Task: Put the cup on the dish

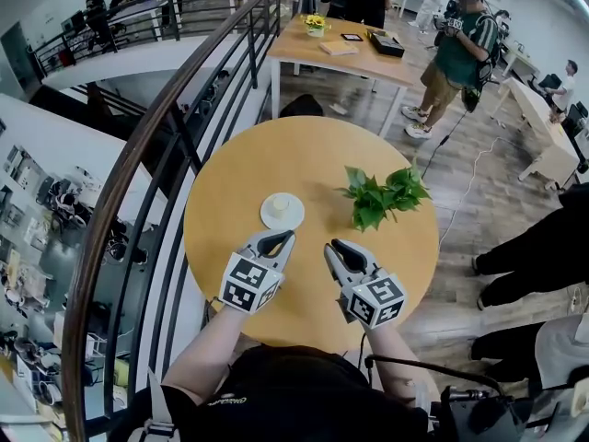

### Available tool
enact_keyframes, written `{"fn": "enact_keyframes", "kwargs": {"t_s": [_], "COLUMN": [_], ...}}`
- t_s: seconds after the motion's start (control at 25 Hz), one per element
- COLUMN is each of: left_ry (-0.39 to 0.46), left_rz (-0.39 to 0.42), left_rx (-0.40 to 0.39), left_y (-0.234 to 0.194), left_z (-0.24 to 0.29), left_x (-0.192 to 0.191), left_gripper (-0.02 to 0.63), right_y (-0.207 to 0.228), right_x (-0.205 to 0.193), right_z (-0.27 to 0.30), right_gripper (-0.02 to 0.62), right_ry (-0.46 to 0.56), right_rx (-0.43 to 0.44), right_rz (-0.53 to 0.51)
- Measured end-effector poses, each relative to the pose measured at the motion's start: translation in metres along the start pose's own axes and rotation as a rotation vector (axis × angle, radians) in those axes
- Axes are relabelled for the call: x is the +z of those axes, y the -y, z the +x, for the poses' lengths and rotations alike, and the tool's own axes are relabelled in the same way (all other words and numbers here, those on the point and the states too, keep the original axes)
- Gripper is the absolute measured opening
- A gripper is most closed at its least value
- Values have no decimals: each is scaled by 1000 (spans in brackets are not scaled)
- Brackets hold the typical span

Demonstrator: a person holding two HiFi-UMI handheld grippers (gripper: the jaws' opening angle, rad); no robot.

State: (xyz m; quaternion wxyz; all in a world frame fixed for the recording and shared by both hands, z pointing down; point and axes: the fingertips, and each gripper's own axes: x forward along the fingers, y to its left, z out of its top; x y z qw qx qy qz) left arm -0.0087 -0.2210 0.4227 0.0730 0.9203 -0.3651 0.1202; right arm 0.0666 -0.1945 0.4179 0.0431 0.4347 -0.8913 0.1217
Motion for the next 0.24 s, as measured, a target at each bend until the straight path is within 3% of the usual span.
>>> {"fn": "enact_keyframes", "kwargs": {"t_s": [0.24], "left_ry": [-11], "left_rz": [1], "left_rx": [-5], "left_y": [0], "left_z": [4], "left_x": [-3], "left_gripper": [8], "right_y": [3], "right_x": [-3], "right_z": [1], "right_gripper": [64], "right_ry": [-3], "right_rx": [2], "right_rz": [4]}}
